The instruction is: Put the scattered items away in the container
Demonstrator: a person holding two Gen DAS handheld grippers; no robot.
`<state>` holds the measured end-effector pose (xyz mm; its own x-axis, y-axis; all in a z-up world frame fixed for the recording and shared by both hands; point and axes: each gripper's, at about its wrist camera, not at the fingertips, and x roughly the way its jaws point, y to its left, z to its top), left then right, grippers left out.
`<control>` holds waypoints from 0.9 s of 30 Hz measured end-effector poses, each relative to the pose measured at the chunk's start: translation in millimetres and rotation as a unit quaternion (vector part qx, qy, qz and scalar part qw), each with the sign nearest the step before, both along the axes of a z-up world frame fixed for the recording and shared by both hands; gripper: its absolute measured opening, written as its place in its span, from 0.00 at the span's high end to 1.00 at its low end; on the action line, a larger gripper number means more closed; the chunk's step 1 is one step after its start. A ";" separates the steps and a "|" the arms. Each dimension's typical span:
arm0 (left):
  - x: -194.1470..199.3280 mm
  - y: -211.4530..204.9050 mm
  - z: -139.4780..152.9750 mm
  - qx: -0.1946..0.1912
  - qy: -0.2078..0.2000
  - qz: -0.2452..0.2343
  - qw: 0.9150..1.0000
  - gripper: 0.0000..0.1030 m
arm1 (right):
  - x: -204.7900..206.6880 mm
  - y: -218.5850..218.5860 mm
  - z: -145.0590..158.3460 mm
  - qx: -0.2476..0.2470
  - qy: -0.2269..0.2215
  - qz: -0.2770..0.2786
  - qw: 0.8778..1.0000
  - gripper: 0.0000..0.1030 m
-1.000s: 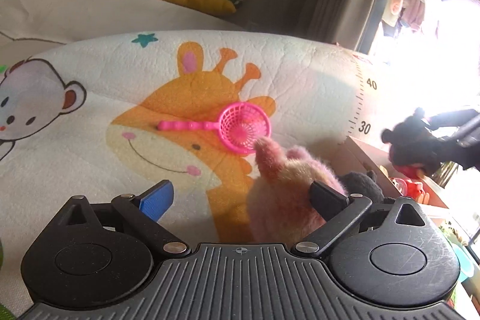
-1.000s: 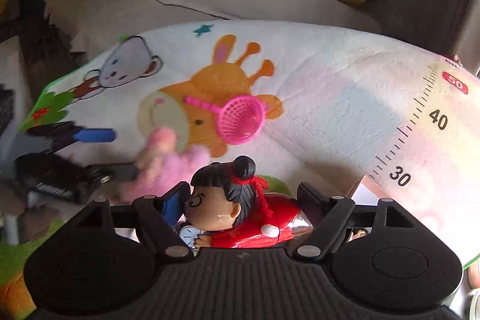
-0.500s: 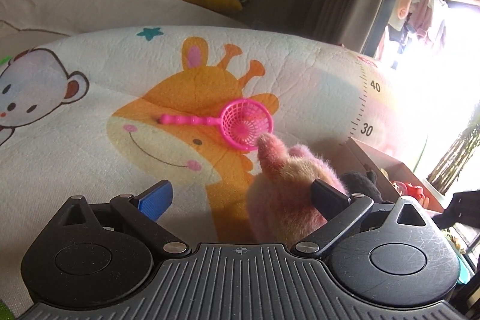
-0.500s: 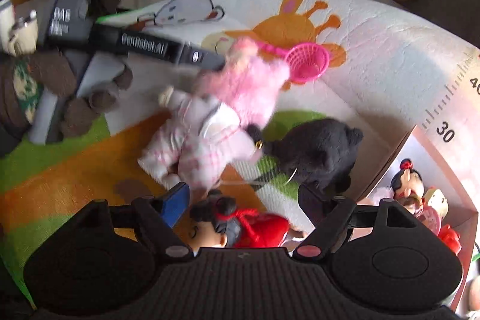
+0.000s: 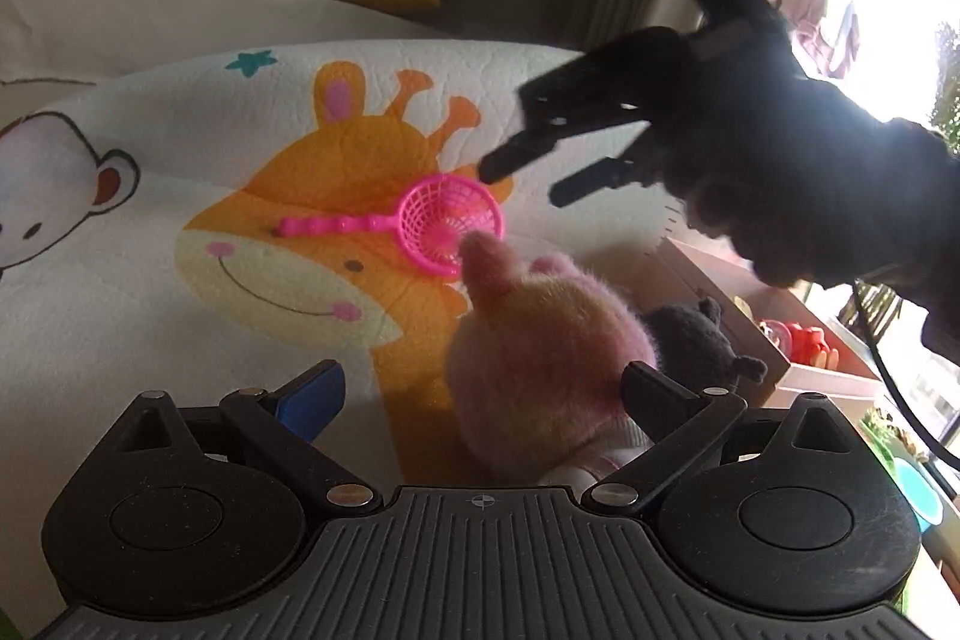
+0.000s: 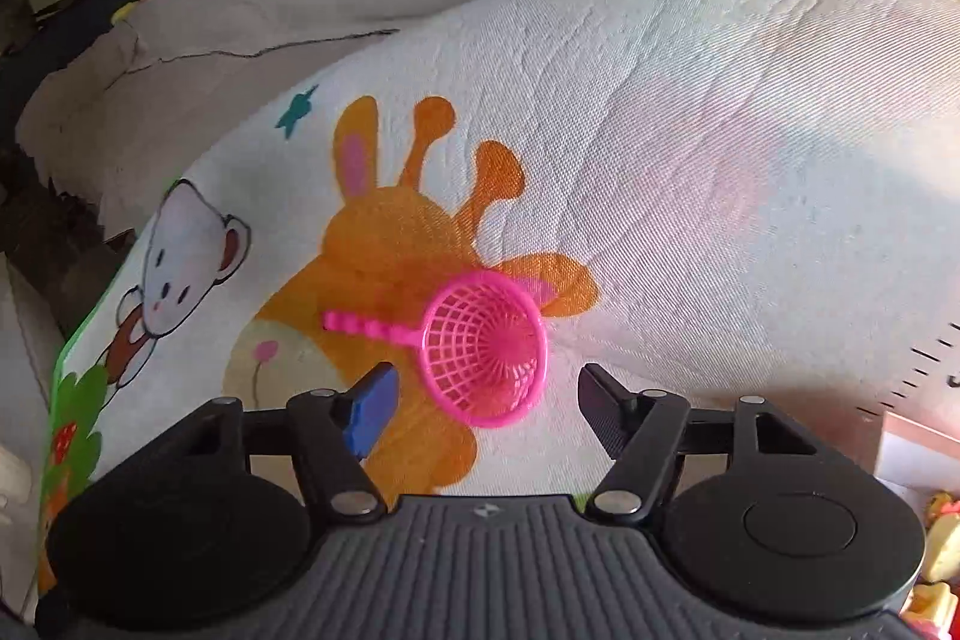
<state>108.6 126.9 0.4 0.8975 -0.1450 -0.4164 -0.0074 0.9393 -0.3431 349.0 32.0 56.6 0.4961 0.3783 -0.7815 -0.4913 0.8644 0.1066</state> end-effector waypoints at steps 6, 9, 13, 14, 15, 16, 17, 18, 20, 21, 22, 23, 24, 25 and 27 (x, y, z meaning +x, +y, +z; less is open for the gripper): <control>2.8 4.6 -3.9 -0.017 0.009 -0.006 1.000 0.02 | 20.9 38.9 -41.5 -0.090 -0.007 -0.028 0.996 0.26; 2.6 3.8 -4.2 -0.014 0.009 -0.008 1.000 0.02 | 18.4 37.0 -51.9 -0.099 0.001 -0.012 0.995 0.32; 3.1 1.2 -3.5 -0.007 0.009 -0.010 1.000 0.02 | 12.5 28.2 -55.9 -0.109 -0.006 0.004 0.994 0.73; 3.2 1.4 -3.4 -0.007 0.009 -0.010 1.000 0.02 | 9.4 24.4 -53.4 -0.106 -0.009 0.001 0.994 0.78; 3.3 2.1 -3.4 -0.010 0.010 -0.010 1.000 0.02 | 5.8 20.9 -49.8 -0.099 -0.010 0.002 0.995 0.82; 3.6 2.9 -3.6 -0.012 0.011 -0.009 1.000 0.02 | 1.6 17.7 -46.0 -0.092 -0.011 0.007 0.996 0.87; 4.1 3.6 -3.5 -0.014 0.011 -0.008 1.000 0.02 | -5.2 14.1 -40.6 -0.088 -0.017 0.014 0.996 0.89; 4.2 3.9 -3.4 -0.015 0.012 -0.008 1.000 0.02 | -12.2 10.4 -35.2 -0.084 -0.022 0.020 0.996 0.92; 3.9 4.0 -3.1 -0.015 0.011 -0.008 1.000 0.02 | -31.0 -0.4 -22.5 -0.076 -0.033 0.033 0.996 0.92; 3.7 4.1 -2.9 -0.015 0.011 -0.008 1.000 0.02 | -41.1 -7.7 -16.5 -0.067 -0.036 0.036 0.996 0.92; 3.4 4.3 -2.7 -0.015 0.010 -0.008 1.000 0.02 | -51.2 -14.9 -10.6 -0.059 -0.039 0.039 0.997 0.93; 3.0 4.7 -2.4 -0.016 0.008 -0.007 1.000 0.02 | -61.6 -23.2 -5.6 -0.047 -0.039 0.041 0.997 0.93; 1.5 5.5 -1.1 -0.015 0.002 -0.004 1.000 0.02 | -72.1 -31.5 -0.6 -0.035 -0.039 0.042 0.998 0.93; -0.2 6.4 0.4 -0.014 -0.007 0.000 1.000 0.02 | -85.8 -42.0 6.1 -0.017 -0.040 0.041 0.998 0.93; -8.4 7.7 6.7 -0.006 -0.036 0.016 0.999 0.02 | -105.1 -57.1 19.7 0.014 -0.041 0.038 0.998 0.93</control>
<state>100.2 134.5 7.1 0.9290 -0.1214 -0.3496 -0.0116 0.9347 -0.3554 243.8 -25.1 76.3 0.5269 0.4382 -0.7282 -0.5630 0.8219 0.0873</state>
